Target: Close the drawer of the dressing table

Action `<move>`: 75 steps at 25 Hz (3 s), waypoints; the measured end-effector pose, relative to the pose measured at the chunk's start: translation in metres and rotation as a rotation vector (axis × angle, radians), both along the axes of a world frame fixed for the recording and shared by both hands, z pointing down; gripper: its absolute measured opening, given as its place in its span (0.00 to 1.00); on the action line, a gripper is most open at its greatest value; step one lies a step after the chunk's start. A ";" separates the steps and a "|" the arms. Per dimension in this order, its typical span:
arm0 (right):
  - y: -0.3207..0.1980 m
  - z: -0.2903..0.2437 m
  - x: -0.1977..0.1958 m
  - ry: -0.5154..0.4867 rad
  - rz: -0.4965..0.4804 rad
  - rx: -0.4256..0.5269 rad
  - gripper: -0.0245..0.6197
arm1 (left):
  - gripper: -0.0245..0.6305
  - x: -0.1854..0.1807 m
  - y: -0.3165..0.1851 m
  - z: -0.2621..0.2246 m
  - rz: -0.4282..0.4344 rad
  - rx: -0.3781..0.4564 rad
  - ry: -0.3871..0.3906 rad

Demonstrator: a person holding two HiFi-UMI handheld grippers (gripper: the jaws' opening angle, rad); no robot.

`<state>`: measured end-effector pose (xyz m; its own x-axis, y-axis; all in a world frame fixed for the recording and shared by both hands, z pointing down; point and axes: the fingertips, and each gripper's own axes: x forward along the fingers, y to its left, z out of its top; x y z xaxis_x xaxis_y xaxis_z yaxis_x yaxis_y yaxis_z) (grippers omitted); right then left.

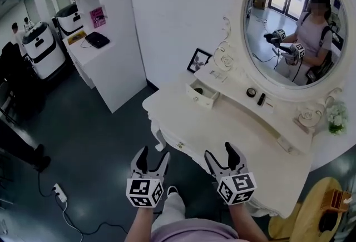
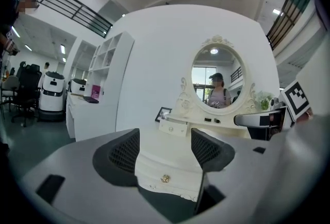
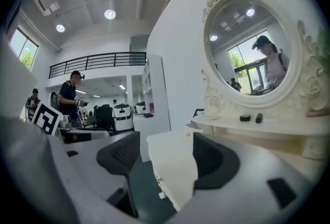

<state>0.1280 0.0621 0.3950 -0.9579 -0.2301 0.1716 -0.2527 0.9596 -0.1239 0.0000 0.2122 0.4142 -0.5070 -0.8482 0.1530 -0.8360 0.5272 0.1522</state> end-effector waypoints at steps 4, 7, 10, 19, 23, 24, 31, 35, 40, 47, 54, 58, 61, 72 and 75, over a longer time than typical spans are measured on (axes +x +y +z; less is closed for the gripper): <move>-0.017 0.001 -0.039 0.016 0.036 -0.001 0.53 | 0.49 -0.041 -0.022 -0.001 0.044 0.001 0.005; -0.024 0.002 -0.066 0.022 0.060 -0.002 0.53 | 0.49 -0.071 -0.032 -0.003 0.066 0.000 0.005; -0.032 0.002 -0.086 0.028 0.089 -0.001 0.53 | 0.49 -0.097 -0.041 -0.004 0.085 0.002 0.006; -0.060 0.011 -0.107 0.070 0.171 -0.008 0.53 | 0.49 -0.137 -0.066 0.005 0.133 -0.009 0.039; -0.082 0.012 -0.112 0.062 0.204 -0.005 0.53 | 0.49 -0.145 -0.083 0.007 0.140 -0.016 0.041; -0.089 0.011 -0.113 0.056 0.212 -0.005 0.53 | 0.49 -0.148 -0.088 0.008 0.140 -0.018 0.040; -0.136 0.014 -0.122 0.048 0.232 -0.022 0.53 | 0.49 -0.164 -0.136 0.004 0.158 -0.018 0.036; -0.160 0.018 -0.127 0.038 0.236 -0.035 0.53 | 0.48 -0.168 -0.167 0.004 0.172 -0.027 0.029; -0.181 0.025 -0.128 0.045 0.248 -0.045 0.53 | 0.48 -0.168 -0.200 0.007 0.203 -0.045 0.023; -0.198 0.037 -0.134 0.083 0.275 -0.042 0.54 | 0.48 -0.181 -0.242 0.019 0.265 -0.078 0.028; -0.207 0.050 -0.152 0.111 0.326 -0.067 0.57 | 0.48 -0.201 -0.282 0.031 0.368 -0.076 0.072; -0.210 0.052 -0.164 0.124 0.374 -0.064 0.57 | 0.48 -0.213 -0.296 0.038 0.435 -0.086 0.080; -0.210 0.056 -0.172 0.140 0.409 -0.068 0.57 | 0.48 -0.222 -0.303 0.041 0.484 -0.083 0.083; -0.197 0.074 -0.182 0.191 0.543 -0.076 0.59 | 0.48 -0.224 -0.317 0.074 0.694 -0.139 0.124; -0.194 0.083 -0.181 0.201 0.576 -0.091 0.59 | 0.48 -0.218 -0.320 0.083 0.747 -0.172 0.114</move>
<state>-0.0526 -0.1323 0.4782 -0.6307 -0.6769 0.3795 -0.7543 0.6496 -0.0948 -0.2179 -0.1075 0.4972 0.2172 -0.9186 0.3301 -0.9630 -0.1464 0.2262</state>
